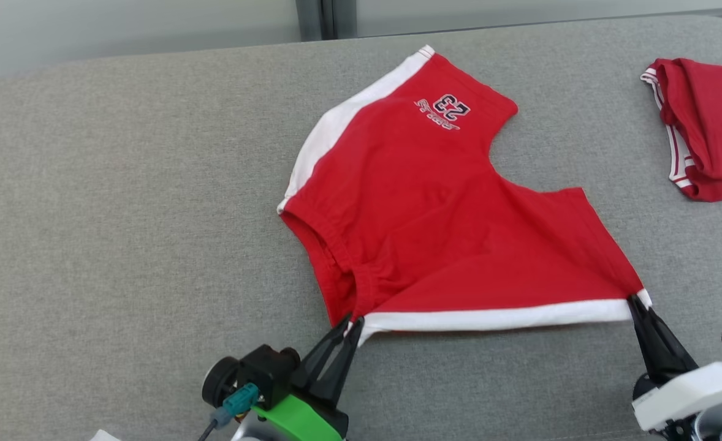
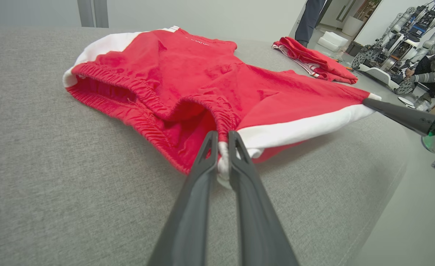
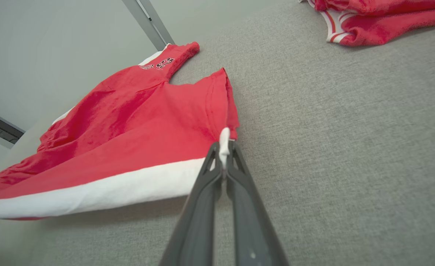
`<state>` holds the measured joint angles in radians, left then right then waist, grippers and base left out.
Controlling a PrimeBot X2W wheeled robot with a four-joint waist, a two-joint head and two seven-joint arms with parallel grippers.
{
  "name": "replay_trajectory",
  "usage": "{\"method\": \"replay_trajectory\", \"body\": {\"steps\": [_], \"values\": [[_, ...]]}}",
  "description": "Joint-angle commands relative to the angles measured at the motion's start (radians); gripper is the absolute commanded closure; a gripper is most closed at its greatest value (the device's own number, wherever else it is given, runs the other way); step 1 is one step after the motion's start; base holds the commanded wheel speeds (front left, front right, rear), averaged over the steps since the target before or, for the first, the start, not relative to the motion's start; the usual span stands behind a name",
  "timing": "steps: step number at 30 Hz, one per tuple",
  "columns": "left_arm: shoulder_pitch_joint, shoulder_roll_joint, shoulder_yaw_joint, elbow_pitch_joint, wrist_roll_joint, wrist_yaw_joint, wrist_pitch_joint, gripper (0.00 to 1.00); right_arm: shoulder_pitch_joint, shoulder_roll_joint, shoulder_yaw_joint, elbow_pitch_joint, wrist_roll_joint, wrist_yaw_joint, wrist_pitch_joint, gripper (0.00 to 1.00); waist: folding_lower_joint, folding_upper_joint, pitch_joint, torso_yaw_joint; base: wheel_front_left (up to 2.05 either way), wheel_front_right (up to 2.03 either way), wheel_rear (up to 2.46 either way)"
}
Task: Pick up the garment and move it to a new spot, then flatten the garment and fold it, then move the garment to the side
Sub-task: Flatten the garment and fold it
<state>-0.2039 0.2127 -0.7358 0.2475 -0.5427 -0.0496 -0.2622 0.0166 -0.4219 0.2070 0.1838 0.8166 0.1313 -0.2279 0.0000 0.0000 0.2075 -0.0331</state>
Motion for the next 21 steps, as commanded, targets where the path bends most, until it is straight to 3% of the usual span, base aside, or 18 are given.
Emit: {"method": "replay_trajectory", "body": {"steps": [1,11,21], "values": [[0.020,0.005,-0.002,-0.004,0.012,-0.005,-0.003,1.00,0.026,0.007,-0.025,-0.012,-0.005,-0.001,0.009,1.00,0.0000,0.0000,-0.010,0.009,0.00,0.00,0.00],[-0.011,-0.033,-0.022,-0.005,0.020,-0.022,-0.003,1.00,-0.027,0.027,-0.135,-0.070,-0.084,-0.001,0.078,1.00,0.0000,0.0000,-0.013,0.026,0.00,0.00,0.00],[-0.150,-0.097,-0.001,0.032,0.015,-0.054,-0.003,1.00,-0.321,-0.029,-0.118,-0.004,-0.134,-0.001,0.162,1.00,0.0000,0.0000,0.060,0.120,0.00,0.00,0.00]]}}
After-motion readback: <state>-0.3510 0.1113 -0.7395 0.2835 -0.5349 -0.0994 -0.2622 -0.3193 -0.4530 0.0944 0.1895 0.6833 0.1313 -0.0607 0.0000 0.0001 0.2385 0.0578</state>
